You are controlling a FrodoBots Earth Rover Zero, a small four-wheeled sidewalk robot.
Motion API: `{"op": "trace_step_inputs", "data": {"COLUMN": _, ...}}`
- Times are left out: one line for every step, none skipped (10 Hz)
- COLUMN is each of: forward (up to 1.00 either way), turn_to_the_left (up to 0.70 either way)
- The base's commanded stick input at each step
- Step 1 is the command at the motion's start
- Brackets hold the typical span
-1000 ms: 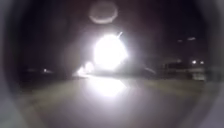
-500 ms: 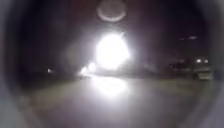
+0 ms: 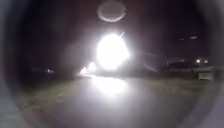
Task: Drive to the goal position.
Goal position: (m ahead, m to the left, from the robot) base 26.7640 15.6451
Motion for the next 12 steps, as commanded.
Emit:
{"op": "trace_step_inputs", "data": {"forward": 0.11, "turn_to_the_left": 0.00}}
{"op": "trace_step_inputs", "data": {"forward": 0.06, "turn_to_the_left": 0.00}}
{"op": "trace_step_inputs", "data": {"forward": 0.06, "turn_to_the_left": 0.00}}
{"op": "trace_step_inputs", "data": {"forward": 0.06, "turn_to_the_left": 0.00}}
{"op": "trace_step_inputs", "data": {"forward": 0.06, "turn_to_the_left": 0.00}}
{"op": "trace_step_inputs", "data": {"forward": 0.06, "turn_to_the_left": 0.00}}
{"op": "trace_step_inputs", "data": {"forward": 0.05, "turn_to_the_left": 0.00}}
{"op": "trace_step_inputs", "data": {"forward": 0.05, "turn_to_the_left": 0.00}}
{"op": "trace_step_inputs", "data": {"forward": 0.05, "turn_to_the_left": 0.00}}
{"op": "trace_step_inputs", "data": {"forward": 0.05, "turn_to_the_left": 0.00}}
{"op": "trace_step_inputs", "data": {"forward": 0.05, "turn_to_the_left": 0.00}}
{"op": "trace_step_inputs", "data": {"forward": 0.06, "turn_to_the_left": 0.00}}
